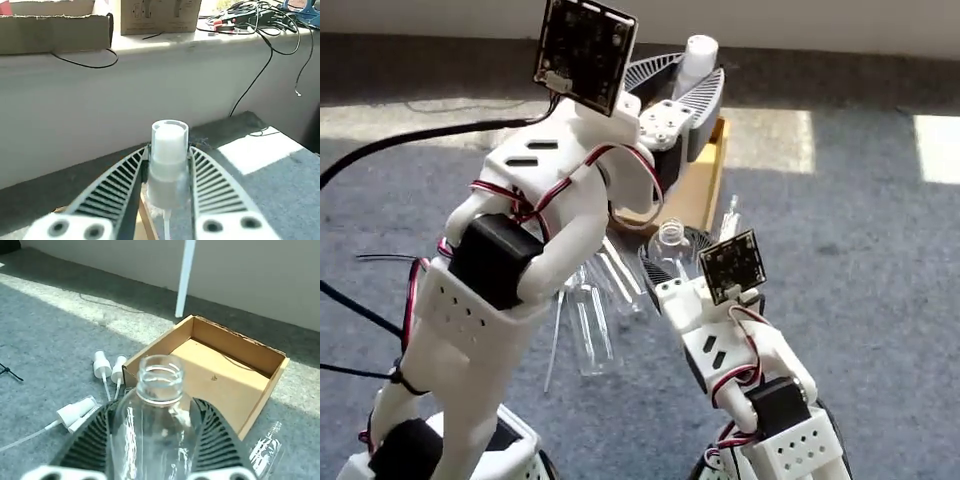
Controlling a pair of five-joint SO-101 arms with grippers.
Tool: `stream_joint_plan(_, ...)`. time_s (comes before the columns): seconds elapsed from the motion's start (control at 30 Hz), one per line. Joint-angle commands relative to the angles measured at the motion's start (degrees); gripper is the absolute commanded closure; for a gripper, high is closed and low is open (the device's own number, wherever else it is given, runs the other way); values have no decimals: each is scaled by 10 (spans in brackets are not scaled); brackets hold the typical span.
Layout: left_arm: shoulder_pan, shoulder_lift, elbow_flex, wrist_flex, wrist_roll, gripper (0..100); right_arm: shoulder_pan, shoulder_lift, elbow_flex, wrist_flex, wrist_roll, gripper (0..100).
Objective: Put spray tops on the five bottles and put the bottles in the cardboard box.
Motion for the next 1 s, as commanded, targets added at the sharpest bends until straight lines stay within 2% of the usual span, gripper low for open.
stream_joint_plan(0.0,11,-15,-15,-8,6,996,-3,-8,-6,-16,-4,994)
stream_joint_plan(0.2,13,-32,-15,32,8,996,-2,-8,-6,-17,-4,994)
stream_joint_plan(0.33,26,-55,-14,63,62,996,-2,-9,-6,-17,-4,994)
stream_joint_plan(0.43,25,-58,-14,75,72,996,-2,-11,-7,-16,-4,994)
stream_joint_plan(0.63,22,-62,43,54,71,995,-3,-12,-7,-15,-4,994)
stream_joint_plan(0.8,21,-62,90,-5,71,995,-4,-12,-7,-15,-4,994)
stream_joint_plan(0.97,21,-62,81,-25,70,995,-4,-12,-5,-15,-4,994)
